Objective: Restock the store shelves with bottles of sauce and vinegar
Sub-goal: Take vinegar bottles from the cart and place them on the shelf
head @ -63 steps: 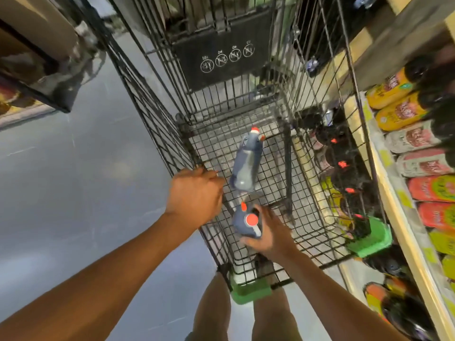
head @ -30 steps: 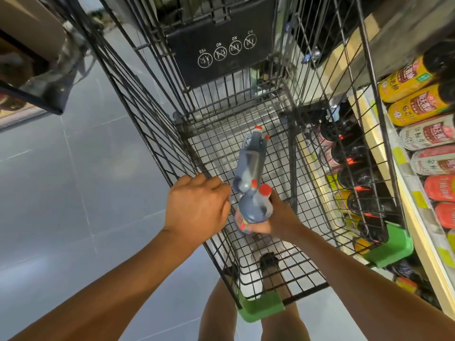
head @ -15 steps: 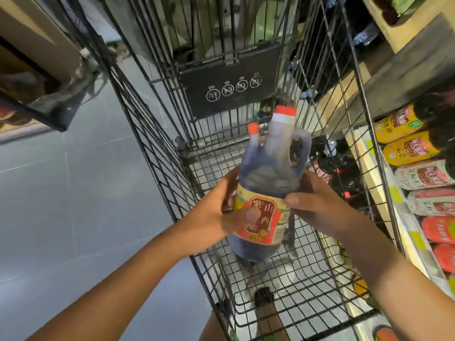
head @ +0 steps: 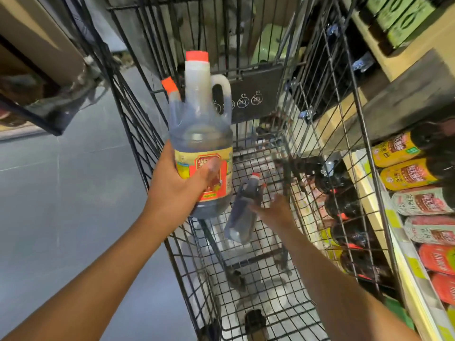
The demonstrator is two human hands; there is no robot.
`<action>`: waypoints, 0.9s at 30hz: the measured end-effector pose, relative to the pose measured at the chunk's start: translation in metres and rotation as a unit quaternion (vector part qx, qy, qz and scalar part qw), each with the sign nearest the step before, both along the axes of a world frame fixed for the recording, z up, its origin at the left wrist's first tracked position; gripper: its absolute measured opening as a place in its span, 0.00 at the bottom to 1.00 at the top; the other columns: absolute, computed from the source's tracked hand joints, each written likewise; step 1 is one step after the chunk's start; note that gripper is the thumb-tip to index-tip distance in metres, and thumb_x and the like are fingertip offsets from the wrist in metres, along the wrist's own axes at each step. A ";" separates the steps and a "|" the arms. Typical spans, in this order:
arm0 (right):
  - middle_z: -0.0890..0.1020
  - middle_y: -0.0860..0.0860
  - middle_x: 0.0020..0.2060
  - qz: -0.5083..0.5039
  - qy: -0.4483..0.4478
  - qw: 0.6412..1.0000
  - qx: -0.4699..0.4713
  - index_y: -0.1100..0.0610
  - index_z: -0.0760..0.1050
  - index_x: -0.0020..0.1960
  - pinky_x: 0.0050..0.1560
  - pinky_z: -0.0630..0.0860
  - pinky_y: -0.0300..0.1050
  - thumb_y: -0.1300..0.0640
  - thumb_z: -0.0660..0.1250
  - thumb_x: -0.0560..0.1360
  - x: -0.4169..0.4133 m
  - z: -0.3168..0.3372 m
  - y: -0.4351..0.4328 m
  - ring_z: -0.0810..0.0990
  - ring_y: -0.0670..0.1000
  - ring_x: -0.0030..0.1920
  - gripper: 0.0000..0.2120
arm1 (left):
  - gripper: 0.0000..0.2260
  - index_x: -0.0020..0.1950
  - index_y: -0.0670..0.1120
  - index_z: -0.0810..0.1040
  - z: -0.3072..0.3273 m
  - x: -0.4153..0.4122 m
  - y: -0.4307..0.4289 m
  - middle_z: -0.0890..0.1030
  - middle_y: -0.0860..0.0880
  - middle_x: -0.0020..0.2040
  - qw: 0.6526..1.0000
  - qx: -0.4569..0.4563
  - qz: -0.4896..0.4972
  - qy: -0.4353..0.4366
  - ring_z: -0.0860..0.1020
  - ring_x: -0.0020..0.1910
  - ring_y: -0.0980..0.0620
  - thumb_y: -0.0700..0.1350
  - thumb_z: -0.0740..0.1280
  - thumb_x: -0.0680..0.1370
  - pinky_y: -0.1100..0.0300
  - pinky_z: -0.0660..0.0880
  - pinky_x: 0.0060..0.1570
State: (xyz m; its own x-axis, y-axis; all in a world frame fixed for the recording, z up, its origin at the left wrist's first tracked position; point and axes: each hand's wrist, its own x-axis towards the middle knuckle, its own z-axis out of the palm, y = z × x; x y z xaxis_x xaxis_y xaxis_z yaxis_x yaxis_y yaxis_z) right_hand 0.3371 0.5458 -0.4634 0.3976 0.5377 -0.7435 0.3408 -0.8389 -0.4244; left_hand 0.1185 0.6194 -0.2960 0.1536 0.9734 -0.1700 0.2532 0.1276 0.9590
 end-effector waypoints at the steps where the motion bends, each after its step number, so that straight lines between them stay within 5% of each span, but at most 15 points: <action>1: 0.71 0.57 0.69 -0.020 0.004 1.000 -0.006 0.59 0.58 0.77 0.51 0.76 0.43 0.30 0.77 0.64 -0.009 -0.011 -0.002 0.77 0.58 0.62 0.55 | 0.26 0.61 0.62 0.74 -0.001 0.001 -0.001 0.85 0.66 0.51 1.000 0.002 0.008 -0.002 0.84 0.50 0.63 0.68 0.72 0.66 0.68 0.80 0.45; 6: 0.70 0.55 0.63 0.024 -0.078 0.996 -0.040 0.55 0.59 0.74 0.58 0.77 0.55 0.31 0.78 0.59 -0.043 -0.044 0.000 0.74 0.58 0.63 0.54 | 0.31 0.67 0.51 0.75 -0.005 0.005 -0.002 0.86 0.61 0.52 0.998 -0.010 0.020 -0.055 0.85 0.51 0.60 0.63 0.73 0.68 0.69 0.79 0.44; 11: 0.63 0.59 0.76 0.028 -0.041 0.997 -0.063 0.54 0.52 0.81 0.65 0.76 0.56 0.30 0.79 0.59 0.001 -0.054 -0.021 0.69 0.63 0.73 0.62 | 0.29 0.63 0.59 0.75 -0.011 0.001 0.001 0.86 0.63 0.51 0.998 -0.028 0.029 -0.043 0.85 0.51 0.61 0.68 0.73 0.66 0.70 0.80 0.43; 13: 0.67 0.61 0.74 0.004 -0.059 0.997 -0.052 0.57 0.56 0.81 0.61 0.76 0.52 0.39 0.80 0.66 0.038 -0.053 -0.040 0.72 0.62 0.70 0.54 | 0.32 0.61 0.60 0.75 -0.011 0.002 0.002 0.86 0.63 0.52 0.997 -0.039 0.033 -0.050 0.85 0.52 0.60 0.74 0.74 0.62 0.69 0.80 0.44; 16: 0.75 0.63 0.68 -0.057 -0.086 0.994 -0.044 0.62 0.65 0.75 0.64 0.75 0.52 0.55 0.70 0.78 0.080 -0.051 -0.061 0.76 0.62 0.66 0.29 | 0.39 0.61 0.55 0.76 -0.012 0.005 0.002 0.87 0.57 0.52 0.994 -0.052 0.038 -0.084 0.86 0.52 0.56 0.77 0.75 0.58 0.64 0.82 0.46; 18: 0.79 0.62 0.65 -0.095 -0.065 0.993 -0.015 0.61 0.72 0.71 0.62 0.76 0.55 0.53 0.64 0.82 0.080 -0.049 -0.051 0.78 0.63 0.63 0.20 | 0.39 0.61 0.54 0.77 -0.014 0.006 0.003 0.87 0.56 0.52 0.993 -0.058 0.037 -0.095 0.86 0.51 0.55 0.76 0.75 0.59 0.64 0.81 0.46; 22: 0.82 0.50 0.48 -0.078 -0.036 0.996 0.018 0.55 0.72 0.63 0.41 0.74 0.43 0.32 0.72 0.70 0.047 -0.049 -0.011 0.81 0.51 0.43 0.34 | 0.37 0.61 0.54 0.78 -0.020 0.008 0.004 0.87 0.57 0.51 0.993 -0.068 0.041 -0.083 0.87 0.50 0.56 0.75 0.75 0.60 0.66 0.81 0.44; 25: 0.79 0.51 0.51 -0.117 -0.037 0.992 -0.001 0.56 0.63 0.68 0.49 0.80 0.51 0.38 0.81 0.62 0.037 -0.060 -0.004 0.81 0.55 0.49 0.45 | 0.30 0.60 0.57 0.77 -0.023 0.009 0.004 0.87 0.58 0.51 0.993 -0.081 0.042 -0.073 0.86 0.50 0.57 0.69 0.75 0.63 0.66 0.81 0.43; 27: 0.78 0.52 0.50 -0.122 -0.043 0.991 -0.011 0.56 0.63 0.69 0.46 0.81 0.51 0.42 0.82 0.62 0.039 -0.065 -0.004 0.81 0.56 0.48 0.45 | 0.27 0.60 0.58 0.77 -0.024 0.008 0.004 0.87 0.58 0.52 0.993 -0.085 0.037 -0.069 0.86 0.50 0.57 0.67 0.73 0.65 0.67 0.81 0.43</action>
State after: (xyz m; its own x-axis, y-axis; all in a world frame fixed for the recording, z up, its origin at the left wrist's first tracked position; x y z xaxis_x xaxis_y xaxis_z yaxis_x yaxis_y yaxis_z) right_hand 0.3757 0.5417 -0.5281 0.5771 0.4018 -0.7110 0.1607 -0.9095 -0.3834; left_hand 0.1266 0.6234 -0.3204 0.1148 0.9419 -0.3157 0.1053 0.3045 0.9467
